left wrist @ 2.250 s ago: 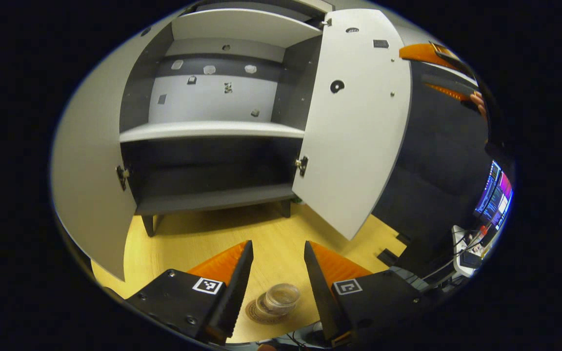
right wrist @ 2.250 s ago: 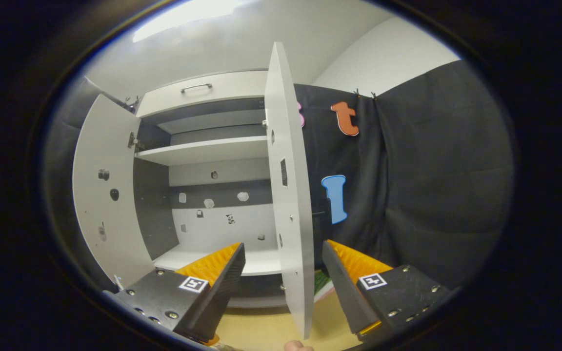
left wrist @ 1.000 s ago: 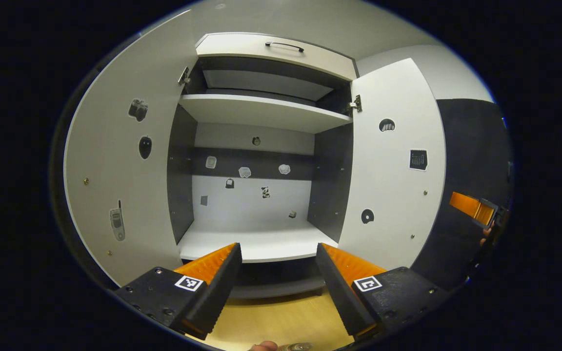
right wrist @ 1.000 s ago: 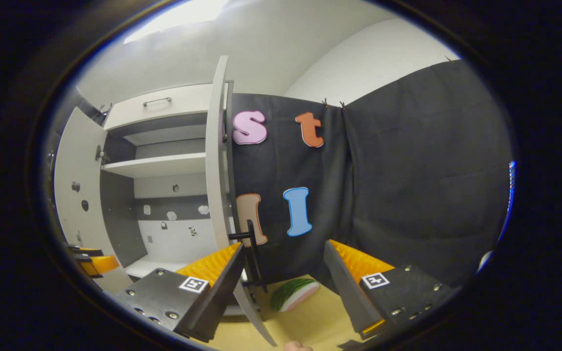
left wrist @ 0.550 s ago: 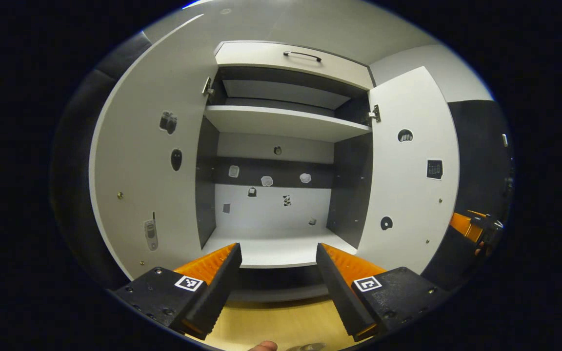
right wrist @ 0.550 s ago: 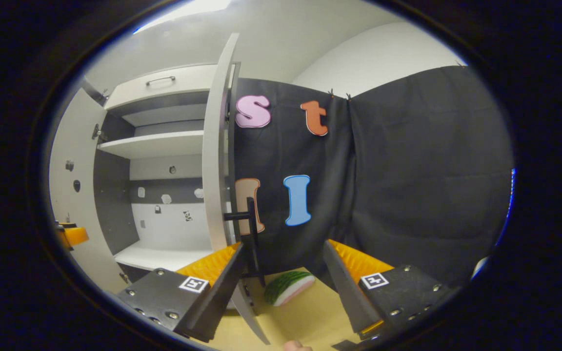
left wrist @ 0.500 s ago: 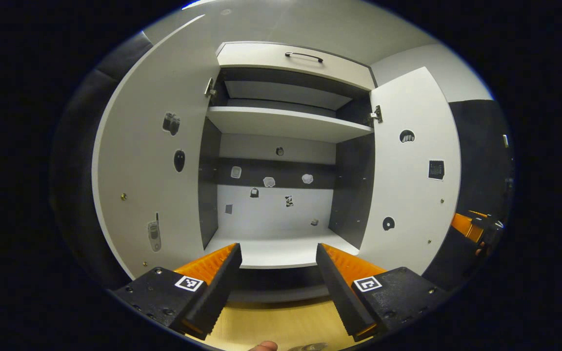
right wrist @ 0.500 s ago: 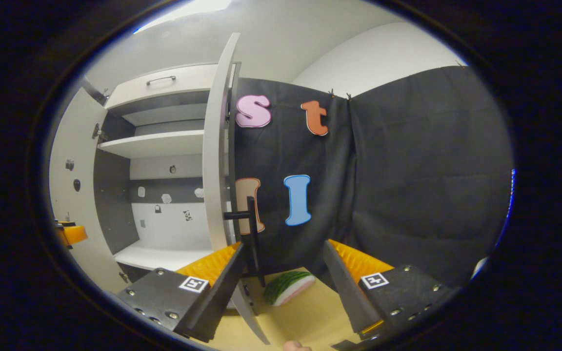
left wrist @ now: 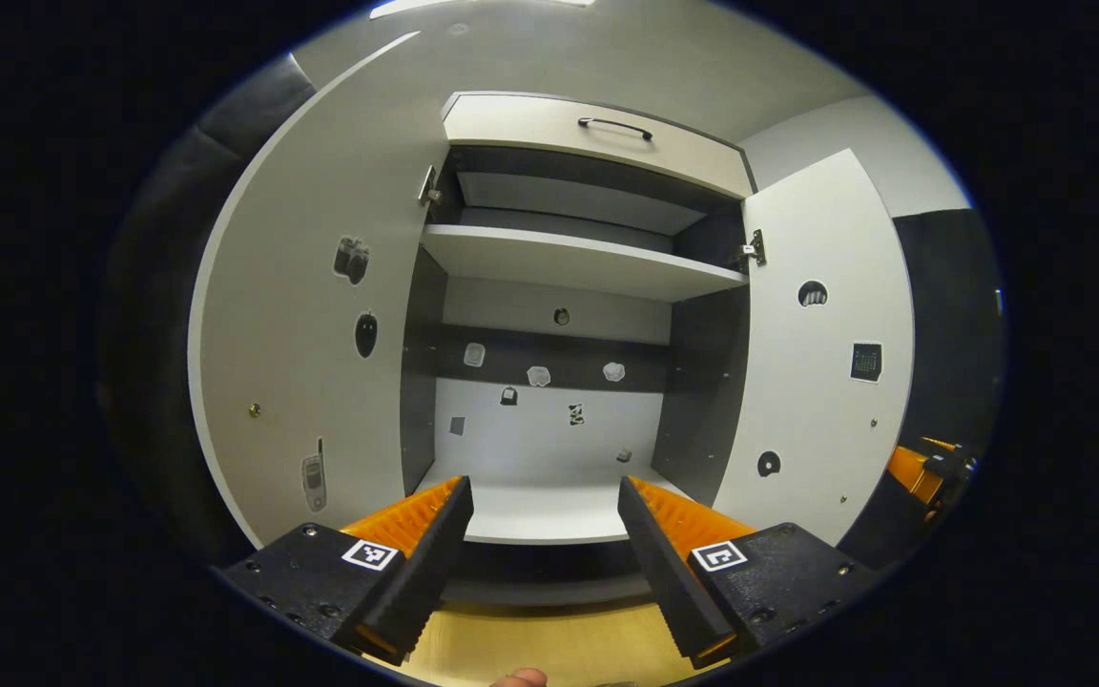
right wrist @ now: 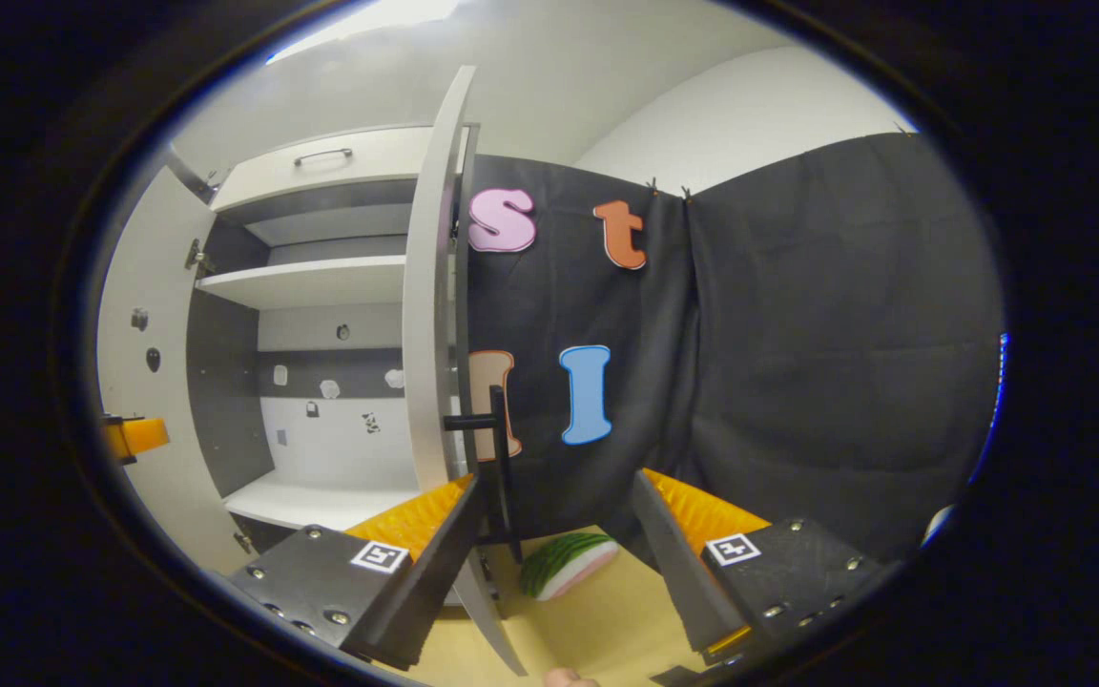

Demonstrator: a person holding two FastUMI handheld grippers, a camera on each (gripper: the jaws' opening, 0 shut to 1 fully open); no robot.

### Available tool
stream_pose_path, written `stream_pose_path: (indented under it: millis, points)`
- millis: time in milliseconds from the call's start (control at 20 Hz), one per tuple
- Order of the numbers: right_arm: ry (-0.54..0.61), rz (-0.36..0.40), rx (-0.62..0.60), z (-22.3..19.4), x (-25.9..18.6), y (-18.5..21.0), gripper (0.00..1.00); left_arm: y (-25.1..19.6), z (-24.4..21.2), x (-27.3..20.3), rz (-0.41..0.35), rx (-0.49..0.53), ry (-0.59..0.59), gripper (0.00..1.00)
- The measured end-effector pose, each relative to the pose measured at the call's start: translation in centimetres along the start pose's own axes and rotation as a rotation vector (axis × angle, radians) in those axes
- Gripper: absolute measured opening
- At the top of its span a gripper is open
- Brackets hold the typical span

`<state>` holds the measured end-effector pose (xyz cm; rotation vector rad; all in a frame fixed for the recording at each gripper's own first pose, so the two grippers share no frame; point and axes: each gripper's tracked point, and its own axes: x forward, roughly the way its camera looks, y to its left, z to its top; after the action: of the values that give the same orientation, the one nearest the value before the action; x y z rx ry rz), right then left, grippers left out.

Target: Grasp the bottle in the cabinet with the left hand and place it on the coaster, then close the right door with the right hand and the left door with the left hand.

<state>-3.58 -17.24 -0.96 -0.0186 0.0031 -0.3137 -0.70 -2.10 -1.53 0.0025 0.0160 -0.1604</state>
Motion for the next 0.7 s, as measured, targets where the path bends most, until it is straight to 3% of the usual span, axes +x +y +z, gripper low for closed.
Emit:
stream_pose_path:
  millis: [50, 200, 250, 300, 400, 650, 700]
  points:
    - [-0.001, 0.004, 0.002, 0.0, 0.0, 0.1, 0.98, 0.0, -0.1, 0.1, 0.001, 0.002, 0.001, 0.92]
    - [-0.006, 0.011, 0.020, 0.0, 0.0, 0.2, 0.98, 0.1, -0.1, 0.3, 0.012, 0.005, 0.006, 0.96]
    - [-0.005, 0.017, 0.026, 0.0, 0.0, 0.4, 0.98, 0.1, 0.0, 0.4, 0.016, 0.004, 0.004, 0.92]
    - [-0.004, 0.026, 0.031, 0.0, 0.0, 0.5, 0.98, 0.1, 0.0, 0.3, 0.018, 0.001, 0.004, 0.96]
    - [-0.003, 0.041, 0.044, -0.1, 0.0, 0.8, 0.98, 0.1, 0.1, 0.3, 0.021, -0.001, 0.003, 0.92]
    - [0.006, 0.096, 0.052, -0.4, -0.6, 2.3, 0.98, 0.2, 0.2, -0.1, 0.042, 0.009, 0.001, 0.96]
    - [0.007, 0.108, 0.051, -0.5, -0.7, 3.1, 0.98, 0.3, 0.2, -0.1, 0.044, 0.007, 0.001, 0.92]
